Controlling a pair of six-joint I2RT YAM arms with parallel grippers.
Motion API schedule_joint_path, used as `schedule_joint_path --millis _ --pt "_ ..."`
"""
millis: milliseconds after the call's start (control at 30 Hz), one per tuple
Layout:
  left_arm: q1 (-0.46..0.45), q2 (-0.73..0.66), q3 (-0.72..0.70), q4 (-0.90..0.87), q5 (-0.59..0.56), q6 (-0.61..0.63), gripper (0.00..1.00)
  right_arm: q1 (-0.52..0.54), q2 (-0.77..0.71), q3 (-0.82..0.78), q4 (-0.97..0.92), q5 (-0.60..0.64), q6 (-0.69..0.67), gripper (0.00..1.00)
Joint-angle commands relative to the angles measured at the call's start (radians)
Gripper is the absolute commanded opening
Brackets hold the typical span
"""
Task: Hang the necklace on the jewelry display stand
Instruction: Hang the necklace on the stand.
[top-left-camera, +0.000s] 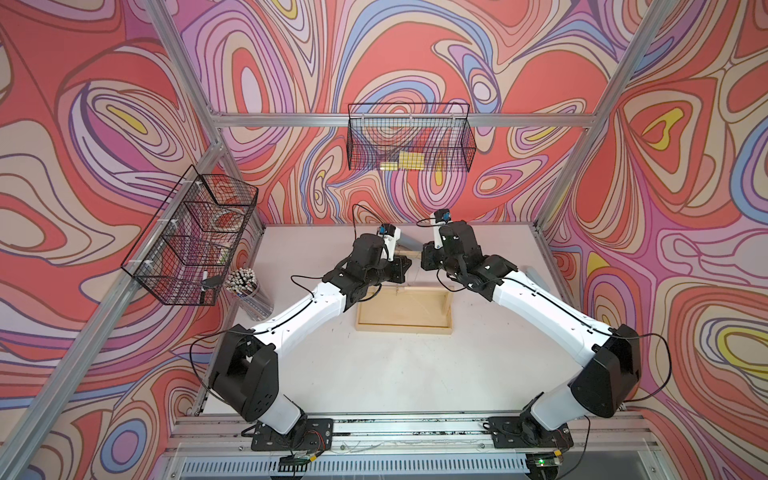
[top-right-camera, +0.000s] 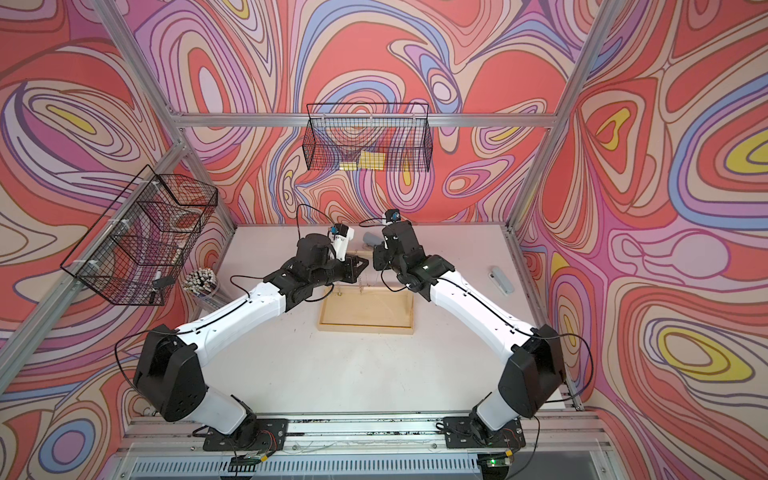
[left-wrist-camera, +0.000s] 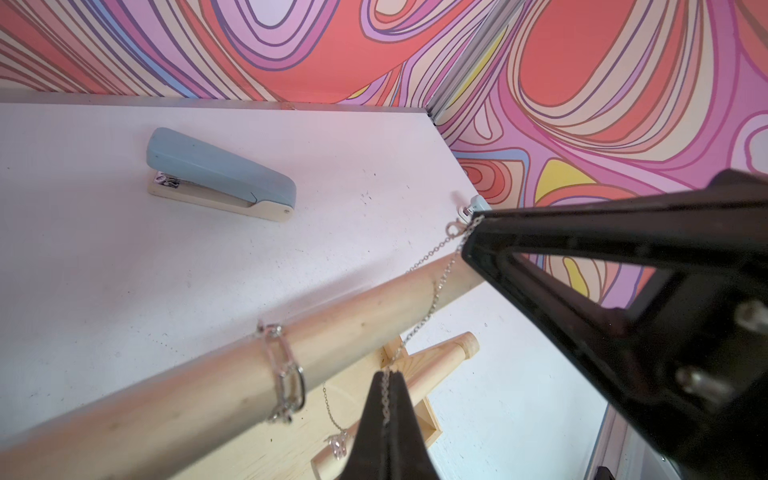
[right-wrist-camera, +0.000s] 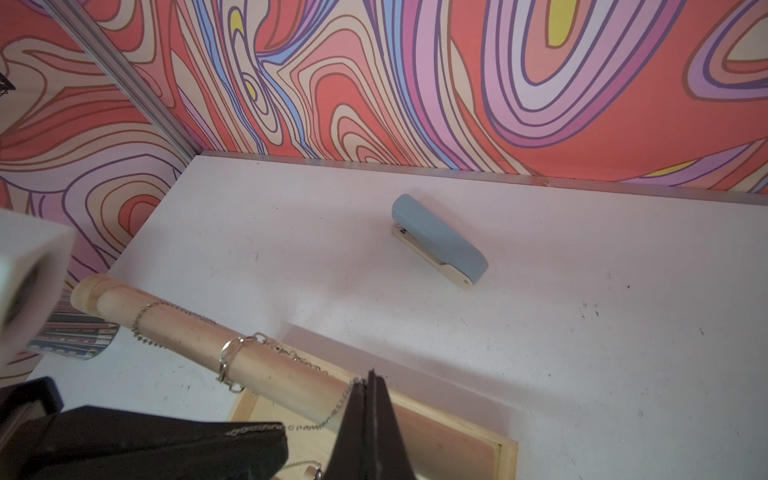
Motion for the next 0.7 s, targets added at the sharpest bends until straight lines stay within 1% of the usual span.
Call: schedule_joint_path --millis 0,100,233,433,667 --pt "0.009 -0.01 0.039 -0.014 -0.024 0.027 0.0 -0.004 -0.026 -0.011 0.007 -0.003 0.005 0.0" --pt "0.008 0.0 0.05 -0.024 -0.011 0.033 0.0 -0.003 -0.03 -0.015 0.007 -0.005 0.005 0.0" --pt "0.008 -0.004 0.038 -0.016 -0.025 0.03 0.0 -0.002 -0.036 -0.019 0.007 -0.004 0.005 0.0" --pt "0.008 0.002 0.009 -0.002 0.04 0.0 0.0 -0.004 -0.038 -0.027 0.009 0.001 0.007 0.0" --pt "0.008 -0.021 -0.036 0.007 0.064 -0.006 0.0 -0.004 -0.045 -0.031 0.007 0.0 0.008 0.0"
